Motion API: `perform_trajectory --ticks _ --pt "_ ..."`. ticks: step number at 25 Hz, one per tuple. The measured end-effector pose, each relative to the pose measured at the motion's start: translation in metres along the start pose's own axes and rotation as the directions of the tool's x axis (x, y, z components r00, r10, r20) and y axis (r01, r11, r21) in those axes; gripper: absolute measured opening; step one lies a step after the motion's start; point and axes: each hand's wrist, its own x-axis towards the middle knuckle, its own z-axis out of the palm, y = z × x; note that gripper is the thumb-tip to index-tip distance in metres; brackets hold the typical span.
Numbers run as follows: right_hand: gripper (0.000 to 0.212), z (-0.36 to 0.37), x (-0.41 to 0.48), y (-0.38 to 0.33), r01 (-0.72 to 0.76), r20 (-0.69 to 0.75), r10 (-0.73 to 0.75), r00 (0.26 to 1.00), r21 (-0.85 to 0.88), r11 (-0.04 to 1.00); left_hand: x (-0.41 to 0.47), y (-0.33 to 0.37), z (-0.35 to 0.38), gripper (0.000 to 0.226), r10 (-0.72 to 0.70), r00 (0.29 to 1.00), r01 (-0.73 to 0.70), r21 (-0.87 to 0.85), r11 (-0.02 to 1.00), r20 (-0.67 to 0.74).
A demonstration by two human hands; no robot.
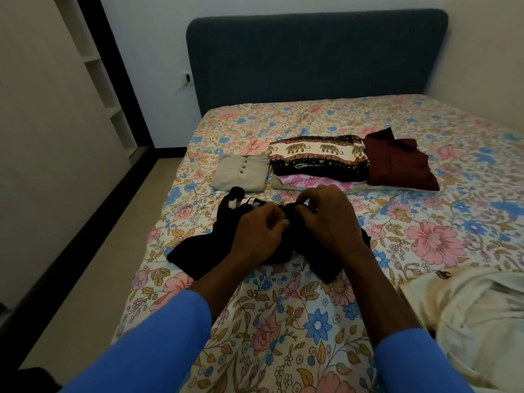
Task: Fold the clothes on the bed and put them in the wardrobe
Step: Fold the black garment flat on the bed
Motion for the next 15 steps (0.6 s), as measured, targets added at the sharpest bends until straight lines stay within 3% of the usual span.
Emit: perform_trajectory --ticks 2,5,7,9,10,11,13,15 --pt "0.015 -0.001 -0.002 0.007 -0.06 0.007 0.06 0.998 0.029 0.998 0.009 -0.001 -0.005 0.005 -0.086 0.995 0.081 -0.098 0.992 -0.052" --pt "0.024 -0.004 -0.004 0.022 -0.248 0.254 0.209 0.944 0.13 0.96 0.024 -0.003 -0.027 0.012 -0.236 0.972 0.232 -0.27 0.934 0.017" --pt "0.02 -0.003 -0.003 0.027 -0.316 0.311 0.264 0.913 0.131 0.94 0.03 -0.006 -0.049 0.016 -0.221 0.975 0.212 -0.225 0.951 -0.013" --pt "0.01 -0.002 0.002 0.025 -0.351 0.215 0.307 0.927 0.208 0.913 0.033 -0.009 -0.077 0.019 -0.056 0.998 0.056 -0.044 0.997 -0.008" --pt "0.008 -0.001 0.004 0.022 -0.354 0.164 0.319 0.933 0.273 0.895 0.032 -0.01 -0.091 0.029 0.04 0.997 -0.046 0.087 0.995 0.072" --pt "0.007 0.0 0.005 0.015 -0.349 0.133 0.323 0.937 0.342 0.872 0.03 -0.009 -0.104 0.045 0.112 0.978 -0.154 0.244 0.958 0.176" --pt "0.008 0.002 0.006 0.0 -0.343 0.141 0.313 0.939 0.44 0.83 0.024 -0.008 -0.12 0.071 0.211 0.92 -0.367 0.54 0.757 0.33" --pt "0.014 -0.003 0.009 -0.009 -0.374 0.201 0.316 0.927 0.516 0.771 0.016 -0.004 -0.13 0.065 0.338 0.877 -0.48 0.582 0.657 0.342"
